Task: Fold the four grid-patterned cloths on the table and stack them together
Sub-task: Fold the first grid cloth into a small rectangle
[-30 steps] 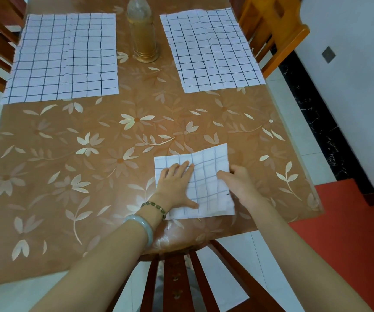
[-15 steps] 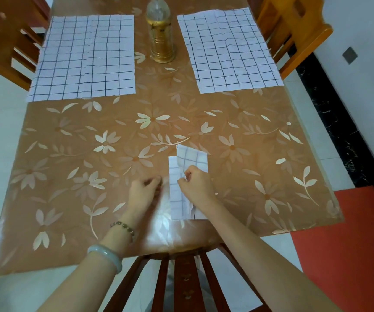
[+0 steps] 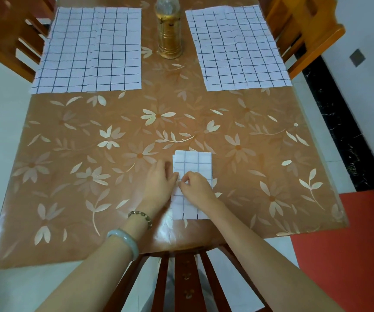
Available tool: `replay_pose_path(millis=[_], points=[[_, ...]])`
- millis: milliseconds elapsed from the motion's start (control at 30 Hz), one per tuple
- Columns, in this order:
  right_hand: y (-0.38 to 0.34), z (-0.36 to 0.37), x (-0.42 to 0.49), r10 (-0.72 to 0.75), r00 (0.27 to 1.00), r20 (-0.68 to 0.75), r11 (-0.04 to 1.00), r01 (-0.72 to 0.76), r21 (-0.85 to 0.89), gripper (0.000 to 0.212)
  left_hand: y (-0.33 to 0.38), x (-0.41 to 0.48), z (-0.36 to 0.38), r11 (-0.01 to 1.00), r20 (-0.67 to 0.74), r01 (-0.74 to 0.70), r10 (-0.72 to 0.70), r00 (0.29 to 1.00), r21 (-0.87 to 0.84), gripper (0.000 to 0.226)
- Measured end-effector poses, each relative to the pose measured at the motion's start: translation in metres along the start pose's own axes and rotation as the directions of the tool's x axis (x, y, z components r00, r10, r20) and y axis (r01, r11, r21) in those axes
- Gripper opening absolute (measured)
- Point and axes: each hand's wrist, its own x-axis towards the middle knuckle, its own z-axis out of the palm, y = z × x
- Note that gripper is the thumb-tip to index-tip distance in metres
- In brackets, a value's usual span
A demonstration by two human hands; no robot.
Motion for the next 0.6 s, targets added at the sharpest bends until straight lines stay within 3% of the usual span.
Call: replay_pose_path(millis=[33,100,200,233,333,433,600], points=[[0.003,-0.001,0.0,-0.035,0.999,0.002,0.999,0.035,0.009,0.017,0.0,0.001,0.002,0.988,0.037,-0.113,0.11,0.993,0.108,0.039],[0.012,-0.007,0.0,-0.104,0.989,-0.101,0.994,0.106,0.017,0.019,0.001,0.004,0.005,0.958,0.12,-0.207,0.185,0.975,0.199,0.048],[0.033,-0.029,0.005,-0.126,0.9,-0.416,0.992,0.125,-0.031,0.023,0.008,0.004,0.004,0.997,0.05,-0.056,0.053,0.997,0.055,0.034],[0.039,-0.036,0.007,-0.123,0.879,-0.461,0.992,0.117,-0.041,0.026,0.01,0.003,0.004,1.0,0.025,0.021,-0.02,0.999,-0.019,0.032],[0.047,-0.051,0.012,-0.093,0.922,-0.377,0.995,0.103,0.007,0.032,0.015,-0.001,0.005,0.97,0.02,0.171,-0.17,0.985,-0.176,0.041],[0.051,-0.055,0.015,-0.119,0.946,-0.3,0.992,0.123,-0.003,0.038,0.016,-0.005,0.008,0.933,0.05,0.284,-0.28,0.959,-0.221,0.049],[0.058,-0.052,0.02,-0.152,0.94,-0.307,0.988,0.145,-0.045,0.039,0.011,-0.005,0.012,0.908,0.011,0.338,-0.346,0.938,-0.248,0.047]])
